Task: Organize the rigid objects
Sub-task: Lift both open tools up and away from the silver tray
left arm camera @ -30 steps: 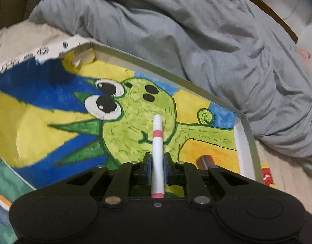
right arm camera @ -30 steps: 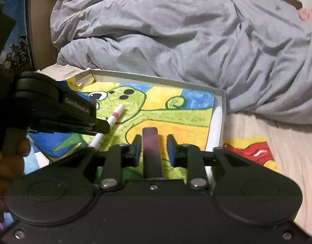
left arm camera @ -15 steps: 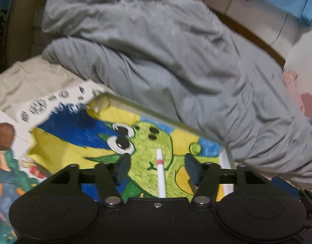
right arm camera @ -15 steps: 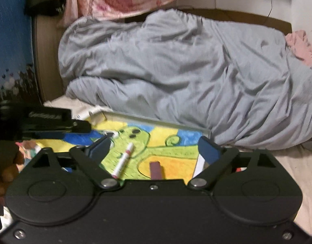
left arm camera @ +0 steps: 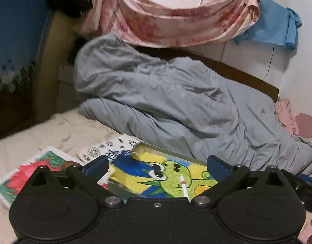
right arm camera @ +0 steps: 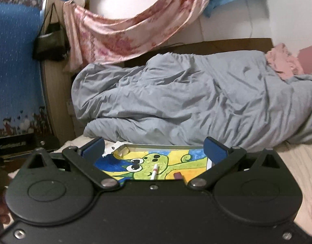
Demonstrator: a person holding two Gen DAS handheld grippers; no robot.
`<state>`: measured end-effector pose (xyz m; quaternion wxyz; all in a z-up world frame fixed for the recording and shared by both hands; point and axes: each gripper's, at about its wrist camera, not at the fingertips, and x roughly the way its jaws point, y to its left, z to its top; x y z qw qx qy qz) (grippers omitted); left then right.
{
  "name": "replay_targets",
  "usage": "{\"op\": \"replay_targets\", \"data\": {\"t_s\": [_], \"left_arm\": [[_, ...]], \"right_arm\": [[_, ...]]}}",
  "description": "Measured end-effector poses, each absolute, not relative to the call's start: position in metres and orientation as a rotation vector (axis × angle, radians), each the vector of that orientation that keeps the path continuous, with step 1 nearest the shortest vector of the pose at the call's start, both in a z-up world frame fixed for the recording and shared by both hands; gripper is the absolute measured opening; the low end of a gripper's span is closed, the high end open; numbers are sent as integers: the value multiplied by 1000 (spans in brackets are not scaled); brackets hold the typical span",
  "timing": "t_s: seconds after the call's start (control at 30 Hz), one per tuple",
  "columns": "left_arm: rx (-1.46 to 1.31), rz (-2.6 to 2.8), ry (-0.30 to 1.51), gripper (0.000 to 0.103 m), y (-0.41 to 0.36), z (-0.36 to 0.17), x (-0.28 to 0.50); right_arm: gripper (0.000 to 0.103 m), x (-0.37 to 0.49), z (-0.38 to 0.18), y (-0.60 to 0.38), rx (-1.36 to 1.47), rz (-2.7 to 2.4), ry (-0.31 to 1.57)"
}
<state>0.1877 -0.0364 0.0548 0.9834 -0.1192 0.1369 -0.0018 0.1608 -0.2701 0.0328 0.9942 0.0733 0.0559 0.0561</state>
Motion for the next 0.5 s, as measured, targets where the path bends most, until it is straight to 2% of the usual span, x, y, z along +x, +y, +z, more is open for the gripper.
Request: {"op": "replay_targets", "data": {"t_s": [0.2,0.5], "left_arm": [[-192,32,243,102,-18,51,129],[-65,61,243,102,-12,12,64]], "right_arm": [[103,110,4,-261,192,46,126],[103,68,-24,-245,204,10,252]]}}
